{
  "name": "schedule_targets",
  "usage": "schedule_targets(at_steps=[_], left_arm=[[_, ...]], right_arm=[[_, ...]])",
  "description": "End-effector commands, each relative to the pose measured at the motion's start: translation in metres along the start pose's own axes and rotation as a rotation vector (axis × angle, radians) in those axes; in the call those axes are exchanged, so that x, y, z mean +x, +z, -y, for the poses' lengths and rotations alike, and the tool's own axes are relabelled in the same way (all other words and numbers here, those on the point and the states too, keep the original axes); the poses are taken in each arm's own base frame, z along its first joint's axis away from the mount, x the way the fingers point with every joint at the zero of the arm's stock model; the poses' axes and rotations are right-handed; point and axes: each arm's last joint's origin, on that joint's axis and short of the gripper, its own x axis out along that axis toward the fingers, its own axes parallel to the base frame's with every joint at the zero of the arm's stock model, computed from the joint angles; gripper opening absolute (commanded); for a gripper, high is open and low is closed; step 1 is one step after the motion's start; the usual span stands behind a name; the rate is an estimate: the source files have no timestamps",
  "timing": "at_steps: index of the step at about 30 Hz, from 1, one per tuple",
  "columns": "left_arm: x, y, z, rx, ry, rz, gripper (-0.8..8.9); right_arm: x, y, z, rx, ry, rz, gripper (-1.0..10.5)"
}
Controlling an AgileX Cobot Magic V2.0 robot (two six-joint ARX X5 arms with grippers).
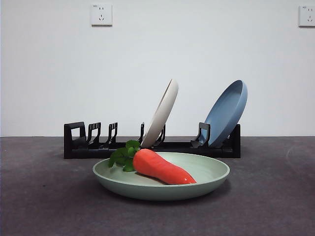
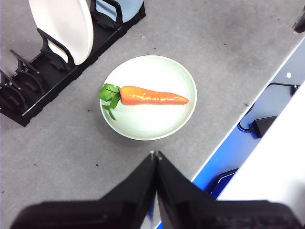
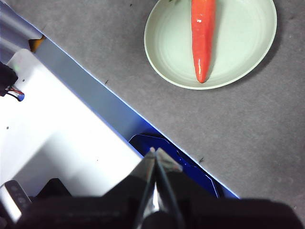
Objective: Take the green plate from the plate rack,put the plate on the table,take the carrot from the table,put the carrot in the plate
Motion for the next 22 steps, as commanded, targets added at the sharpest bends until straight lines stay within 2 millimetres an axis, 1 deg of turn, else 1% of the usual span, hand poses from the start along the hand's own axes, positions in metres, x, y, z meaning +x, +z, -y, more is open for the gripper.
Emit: schedule_targets(at_steps=[1, 4, 6, 9, 11, 14, 17, 20, 22], left_arm=[[0.000, 0.000, 0.000, -0.005, 0.002, 0.003, -0.03], [-0.002, 0.001, -0.001, -0.012, 0.005, 0.021, -0.03], [-0.006, 0.005, -0.006, -0.019, 0.014, 0.093, -0.03], [-0.014, 0.021, -0.020, 0.009, 0.064, 0.293, -0.03], [-0.022, 0.031, -0.032, 0.039, 0.063, 0.433, -0.03], [-0.037, 0.039, -0.051, 0.064, 0.043, 0.617, -0.03], [-0.051, 0.037, -0.068, 0.084, 0.105, 0.742, -0.03], [-0.059, 0.024, -0.080, 0.107, 0.214, 0.811, -0.03], [-0.059, 0.012, -0.084, 0.102, 0.297, 0.832, -0.03]], right_arm=[[0.001, 0.000, 0.000, 0.001, 0.000, 0.000, 0.0], [0.001, 0.000, 0.000, 0.001, 0.000, 0.000, 0.0], [0.001, 0.000, 0.000, 0.001, 0.000, 0.000, 0.0], [0.001, 0.000, 0.000, 0.001, 0.000, 0.000, 0.0], [0.001, 0.000, 0.000, 0.001, 0.000, 0.000, 0.0], [0.001, 0.000, 0.000, 0.001, 0.000, 0.000, 0.0], [0.001, 0.000, 0.000, 0.001, 0.000, 0.000, 0.0], [0.001, 0.000, 0.000, 0.001, 0.000, 0.000, 0.0], [0.001, 0.000, 0.000, 0.001, 0.000, 0.000, 0.0]])
